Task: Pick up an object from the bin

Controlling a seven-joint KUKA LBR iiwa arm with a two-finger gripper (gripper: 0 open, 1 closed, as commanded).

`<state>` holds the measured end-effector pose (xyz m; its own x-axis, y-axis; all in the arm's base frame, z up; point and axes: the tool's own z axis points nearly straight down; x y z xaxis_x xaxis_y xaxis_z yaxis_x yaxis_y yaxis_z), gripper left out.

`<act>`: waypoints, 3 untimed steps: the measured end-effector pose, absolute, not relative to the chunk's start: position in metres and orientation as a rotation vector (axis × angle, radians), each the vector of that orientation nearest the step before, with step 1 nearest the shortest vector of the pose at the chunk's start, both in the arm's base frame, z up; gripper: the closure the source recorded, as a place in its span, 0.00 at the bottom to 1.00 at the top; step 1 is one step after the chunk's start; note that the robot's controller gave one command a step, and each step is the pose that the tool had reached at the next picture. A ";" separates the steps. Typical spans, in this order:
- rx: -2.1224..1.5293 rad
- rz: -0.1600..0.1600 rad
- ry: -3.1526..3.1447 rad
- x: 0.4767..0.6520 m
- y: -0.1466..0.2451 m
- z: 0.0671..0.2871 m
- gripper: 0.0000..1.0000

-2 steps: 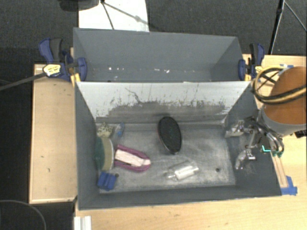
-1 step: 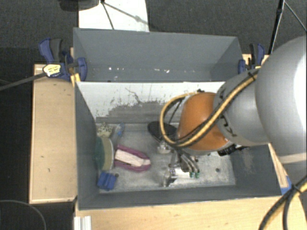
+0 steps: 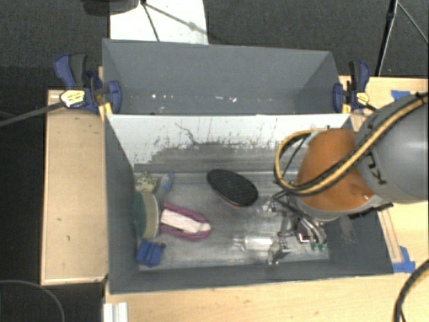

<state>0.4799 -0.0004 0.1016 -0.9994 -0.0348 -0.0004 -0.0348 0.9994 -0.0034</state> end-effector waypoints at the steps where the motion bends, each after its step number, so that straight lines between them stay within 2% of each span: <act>1: -0.211 0.001 3.138 0.477 0.019 0.100 0.00; 2: -0.414 -0.001 3.093 0.483 0.011 0.074 0.00; 3: -0.562 -0.002 3.066 0.484 0.008 0.074 0.00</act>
Offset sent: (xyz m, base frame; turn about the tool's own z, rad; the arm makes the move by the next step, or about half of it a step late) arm -0.0027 0.0195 -0.0016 -0.1021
